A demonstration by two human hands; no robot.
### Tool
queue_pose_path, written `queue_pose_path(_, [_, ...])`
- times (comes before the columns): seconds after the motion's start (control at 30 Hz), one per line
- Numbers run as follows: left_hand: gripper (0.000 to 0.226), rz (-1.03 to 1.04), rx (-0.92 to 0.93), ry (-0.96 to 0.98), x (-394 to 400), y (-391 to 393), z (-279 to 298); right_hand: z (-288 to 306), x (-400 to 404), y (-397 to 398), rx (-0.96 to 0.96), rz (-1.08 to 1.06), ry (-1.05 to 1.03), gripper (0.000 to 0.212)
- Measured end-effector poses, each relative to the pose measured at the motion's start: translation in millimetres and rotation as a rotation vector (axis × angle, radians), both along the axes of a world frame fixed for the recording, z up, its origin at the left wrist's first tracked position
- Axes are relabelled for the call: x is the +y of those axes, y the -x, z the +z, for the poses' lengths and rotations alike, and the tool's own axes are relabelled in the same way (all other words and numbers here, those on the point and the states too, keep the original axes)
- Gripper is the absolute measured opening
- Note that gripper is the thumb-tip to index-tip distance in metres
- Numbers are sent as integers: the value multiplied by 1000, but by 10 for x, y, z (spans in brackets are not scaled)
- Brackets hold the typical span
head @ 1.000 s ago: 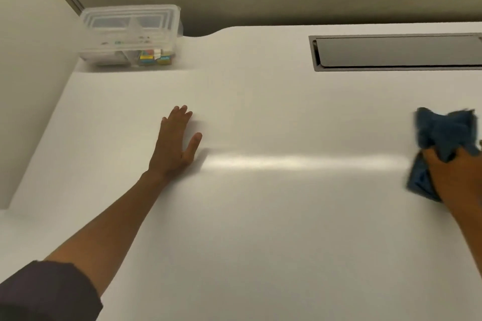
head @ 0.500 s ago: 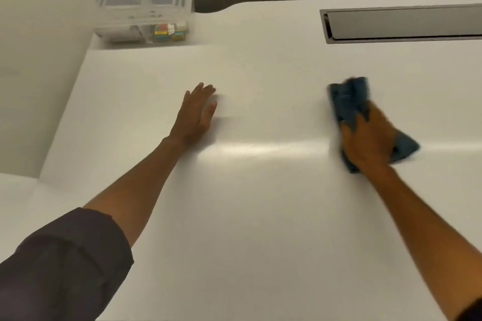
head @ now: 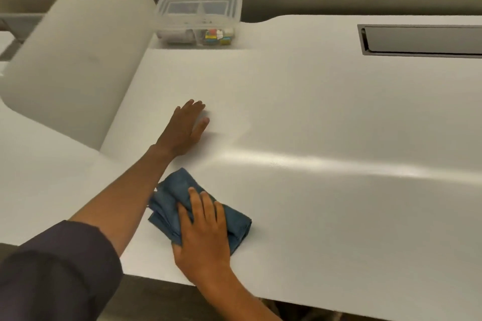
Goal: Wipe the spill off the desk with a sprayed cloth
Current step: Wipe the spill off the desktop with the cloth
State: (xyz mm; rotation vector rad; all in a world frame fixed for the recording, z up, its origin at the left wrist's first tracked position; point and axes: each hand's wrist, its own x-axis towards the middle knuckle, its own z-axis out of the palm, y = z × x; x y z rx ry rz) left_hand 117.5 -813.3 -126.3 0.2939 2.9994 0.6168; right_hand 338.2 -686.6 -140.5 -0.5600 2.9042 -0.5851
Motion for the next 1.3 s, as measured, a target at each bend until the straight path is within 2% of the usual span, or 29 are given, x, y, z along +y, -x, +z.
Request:
queue_pose_path(0.13, [65,-5,-8,-5,161,-126,-32,-82,69,-25,-13,50,-40,76])
queue_pose_path(0.3, [54,14,23,-10,179,-142,-170,-80,488,170,72,-36,-15,66])
queue_pose_path(0.4, [54,0,57,35,202,-127,-181,-81,1114,388,133,-205,-15,63])
queue_pose_path(0.5, [68,-8,92,66,219,-139,-164,-20,2076,620,224,-446,-1,64])
queue_pose_path(0.6, [72,3,98,75,224,-145,-179,118,3246,689,176,-757,-15,62])
queue_pose_path(0.67, [72,8,112,73,253,-153,-192,121,4045,596,137,-1001,-113,57])
queue_pose_path(0.73, [71,16,113,82,281,-162,-203,131,4640,463,103,-1194,-205,62])
queue_pose_path(0.83, [74,40,75,108,274,-160,-225,61,5019,380,47,-1249,-289,58])
queue_pose_path(0.93, [77,28,58,169,262,-151,-235,70,4772,482,100,-1220,-287,51])
queue_pose_path(1.0, [77,21,42,189,276,-157,-225,206,4365,592,166,-1237,-186,44])
queue_pose_path(1.07, [78,20,26,209,282,-163,-215,285,3907,680,210,-1162,-81,43])
queue_pose_path(1.17, [78,23,-6,250,282,-148,-209,262,3032,674,232,-874,-35,43])
queue_pose_path(1.3, [80,27,-29,279,280,-129,-215,59,1677,274,182,-358,9,50])
